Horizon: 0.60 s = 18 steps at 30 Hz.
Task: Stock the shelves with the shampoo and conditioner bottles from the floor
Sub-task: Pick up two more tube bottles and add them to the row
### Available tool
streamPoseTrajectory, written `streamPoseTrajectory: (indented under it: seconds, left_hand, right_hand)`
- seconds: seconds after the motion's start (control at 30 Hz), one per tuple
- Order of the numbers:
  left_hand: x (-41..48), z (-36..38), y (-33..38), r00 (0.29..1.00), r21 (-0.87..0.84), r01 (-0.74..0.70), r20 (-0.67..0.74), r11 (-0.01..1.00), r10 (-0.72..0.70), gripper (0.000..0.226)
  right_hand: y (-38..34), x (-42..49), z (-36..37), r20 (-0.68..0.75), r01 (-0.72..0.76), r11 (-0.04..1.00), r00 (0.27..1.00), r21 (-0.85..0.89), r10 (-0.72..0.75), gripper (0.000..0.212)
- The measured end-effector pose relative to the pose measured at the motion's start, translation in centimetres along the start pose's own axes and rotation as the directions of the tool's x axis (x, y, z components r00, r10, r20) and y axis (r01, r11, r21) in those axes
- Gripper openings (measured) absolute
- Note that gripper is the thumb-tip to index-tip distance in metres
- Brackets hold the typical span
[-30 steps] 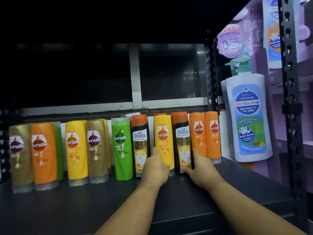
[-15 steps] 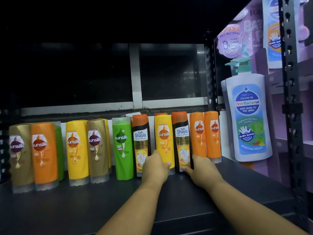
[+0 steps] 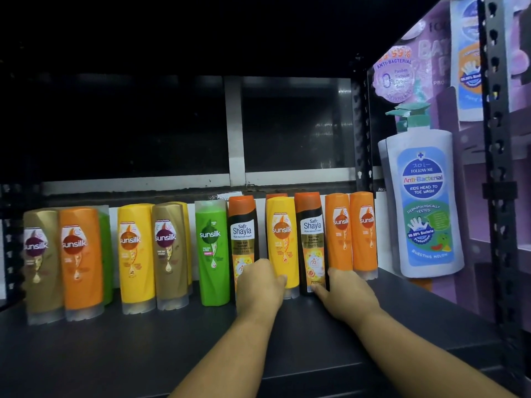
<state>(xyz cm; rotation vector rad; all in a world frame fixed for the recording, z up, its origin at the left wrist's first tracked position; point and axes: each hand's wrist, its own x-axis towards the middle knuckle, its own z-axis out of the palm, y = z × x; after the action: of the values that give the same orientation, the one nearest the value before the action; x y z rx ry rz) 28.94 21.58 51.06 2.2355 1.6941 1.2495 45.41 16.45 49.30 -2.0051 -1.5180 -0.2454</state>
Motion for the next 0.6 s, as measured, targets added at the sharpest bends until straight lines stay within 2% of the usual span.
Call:
streamPoseTrajectory:
  seconds: [0.17, 0.27, 0.43, 0.6]
  left_hand:
    - [-1.0, 0.0, 0.4, 0.971, 0.019, -0.163, 0.180, 0.986, 0.157, 0.033]
    - [-1.2, 0.1, 0.3, 0.947, 0.006, -0.211, 0.248, 0.978, 0.203, 0.027]
    - [-1.5, -0.1, 0.8, 0.879, -0.055, -0.292, 0.378, 0.955, 0.291, 0.021]
    - [-2.1, -1.0, 0.9, 0.791, -0.098, -0.360, 0.495, 0.928, 0.359, 0.028]
  right_hand:
    - [-0.7, -1.0, -0.8, -0.043, -0.005, 0.987, 0.999, -0.160, -0.002, 0.036]
    - [-0.7, -1.6, -1.4, -0.031, 0.000, 0.976, 0.999, -0.218, -0.007, 0.030]
    - [0.6, -3.3, -3.0, 0.165, 0.087, 0.981, 0.985, -0.172, -0.058, 0.024]
    - [1.6, -6.9, -5.9, 0.298, 0.135, 0.988, 0.949, -0.072, -0.108, 0.032]
